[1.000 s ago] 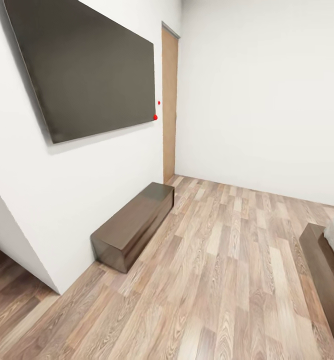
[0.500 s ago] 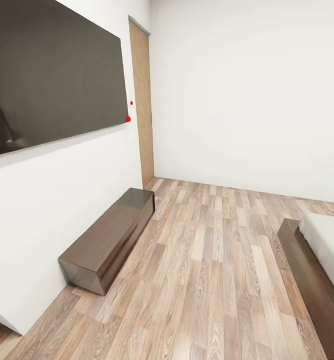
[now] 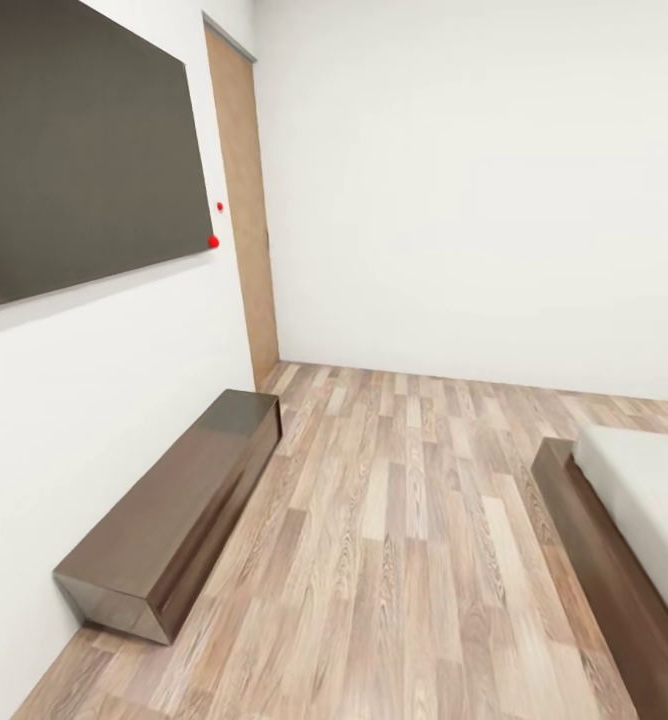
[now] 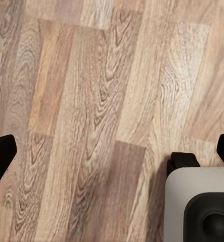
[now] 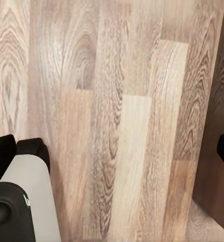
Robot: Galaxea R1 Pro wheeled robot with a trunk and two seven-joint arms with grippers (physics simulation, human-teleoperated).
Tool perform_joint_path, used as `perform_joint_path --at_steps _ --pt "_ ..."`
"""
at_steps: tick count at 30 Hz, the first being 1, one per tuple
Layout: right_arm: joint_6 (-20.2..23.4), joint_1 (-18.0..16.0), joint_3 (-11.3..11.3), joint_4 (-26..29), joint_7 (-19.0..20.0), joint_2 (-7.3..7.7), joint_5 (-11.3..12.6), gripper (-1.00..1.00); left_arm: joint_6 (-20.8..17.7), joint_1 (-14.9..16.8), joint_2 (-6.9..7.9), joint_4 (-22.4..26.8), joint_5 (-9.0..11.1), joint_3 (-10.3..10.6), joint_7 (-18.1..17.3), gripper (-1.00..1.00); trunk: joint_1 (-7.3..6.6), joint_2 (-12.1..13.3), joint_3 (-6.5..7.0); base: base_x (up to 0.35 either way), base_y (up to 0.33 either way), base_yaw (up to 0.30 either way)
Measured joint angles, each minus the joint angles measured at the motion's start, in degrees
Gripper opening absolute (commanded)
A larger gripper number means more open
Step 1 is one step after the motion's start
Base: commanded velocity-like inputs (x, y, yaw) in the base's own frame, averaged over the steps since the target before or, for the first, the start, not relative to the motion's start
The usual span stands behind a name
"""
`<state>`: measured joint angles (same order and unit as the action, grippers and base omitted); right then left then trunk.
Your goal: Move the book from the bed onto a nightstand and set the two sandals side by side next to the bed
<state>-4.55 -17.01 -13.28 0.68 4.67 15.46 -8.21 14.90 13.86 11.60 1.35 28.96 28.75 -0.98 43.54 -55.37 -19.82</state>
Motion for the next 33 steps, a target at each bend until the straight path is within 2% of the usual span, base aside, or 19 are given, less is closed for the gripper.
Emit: perform_joint_path --at_steps 13,33 --pt "0.0 0.0 0.1 0.0 0.0 -0.01 0.0 1.00 0.0 0.0 -0.20 0.0 0.0 0.0 0.1 1.00 0.00 0.0 0.00 0.339 0.000 -0.022" --pt "0.0 0.0 0.1 0.0 0.0 -0.05 -0.1 1.00 0.1 0.0 -0.85 0.0 0.0 0.1 0.2 1.00 0.00 0.0 0.00 0.339 -0.004 -0.212"
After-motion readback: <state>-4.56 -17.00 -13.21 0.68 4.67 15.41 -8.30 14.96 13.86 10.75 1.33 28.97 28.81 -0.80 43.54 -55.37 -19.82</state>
